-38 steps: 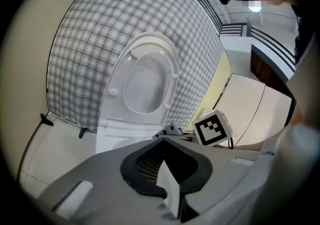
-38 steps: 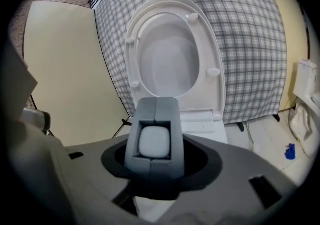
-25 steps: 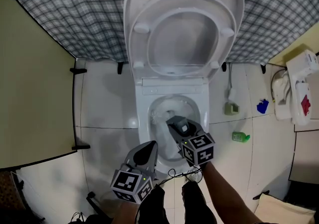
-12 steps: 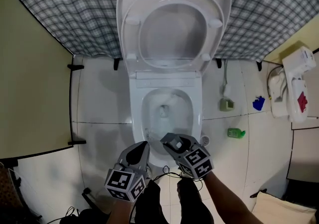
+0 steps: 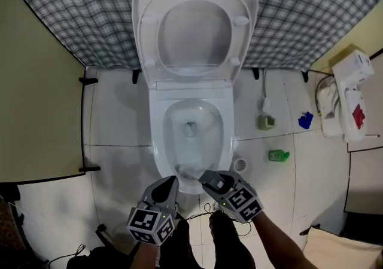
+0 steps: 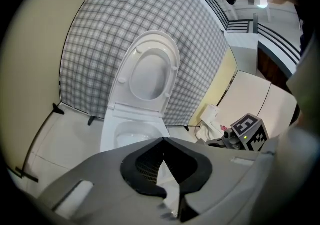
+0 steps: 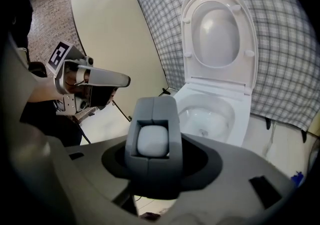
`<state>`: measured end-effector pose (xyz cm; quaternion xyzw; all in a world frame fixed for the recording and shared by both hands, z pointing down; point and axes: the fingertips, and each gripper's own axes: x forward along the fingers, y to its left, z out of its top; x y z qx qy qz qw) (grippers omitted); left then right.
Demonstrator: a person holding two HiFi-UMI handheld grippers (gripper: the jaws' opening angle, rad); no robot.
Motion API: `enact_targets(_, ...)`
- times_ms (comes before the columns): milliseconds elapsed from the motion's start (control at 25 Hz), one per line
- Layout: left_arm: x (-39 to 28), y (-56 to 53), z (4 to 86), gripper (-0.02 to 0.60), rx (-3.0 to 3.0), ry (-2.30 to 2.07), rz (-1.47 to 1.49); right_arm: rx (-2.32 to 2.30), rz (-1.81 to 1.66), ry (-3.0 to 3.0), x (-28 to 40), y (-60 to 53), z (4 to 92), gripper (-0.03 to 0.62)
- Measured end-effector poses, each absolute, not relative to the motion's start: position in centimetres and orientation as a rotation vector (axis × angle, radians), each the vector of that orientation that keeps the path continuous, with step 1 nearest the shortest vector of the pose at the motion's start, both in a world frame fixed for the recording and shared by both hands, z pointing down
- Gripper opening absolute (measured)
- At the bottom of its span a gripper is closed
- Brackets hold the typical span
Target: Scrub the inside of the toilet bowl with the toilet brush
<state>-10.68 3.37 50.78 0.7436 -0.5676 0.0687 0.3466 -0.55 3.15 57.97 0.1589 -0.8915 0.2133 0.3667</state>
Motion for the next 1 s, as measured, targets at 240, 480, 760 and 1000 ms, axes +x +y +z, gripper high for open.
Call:
enact_targets(240, -11.0, 3.7, 51.2, -0.012, 1.938, -1.460, 0.194, 0.556, 0.676, -2.315, 0.0, 2.3, 59.4, 0.224)
enact_targets(480, -12.7, 2.7, 51.4, -0.012, 1.954, -1.483, 0.226, 0.712, 0.641, -2.381, -3.6, 0.1, 60.5, 0.224)
enact_targets(760, -13.2, 2.1, 52.1, -0.012, 1.940, -1.476, 0.199, 0.838, 0.640, -2.418, -6.6, -5.3, 61.0, 0.224)
enact_targets(1000, -13.7, 1.3, 52.3, -0.012, 1.939, -1.473, 0.196, 0.904, 0.549, -2.469, -7.4, -9.5, 60.8, 0.224)
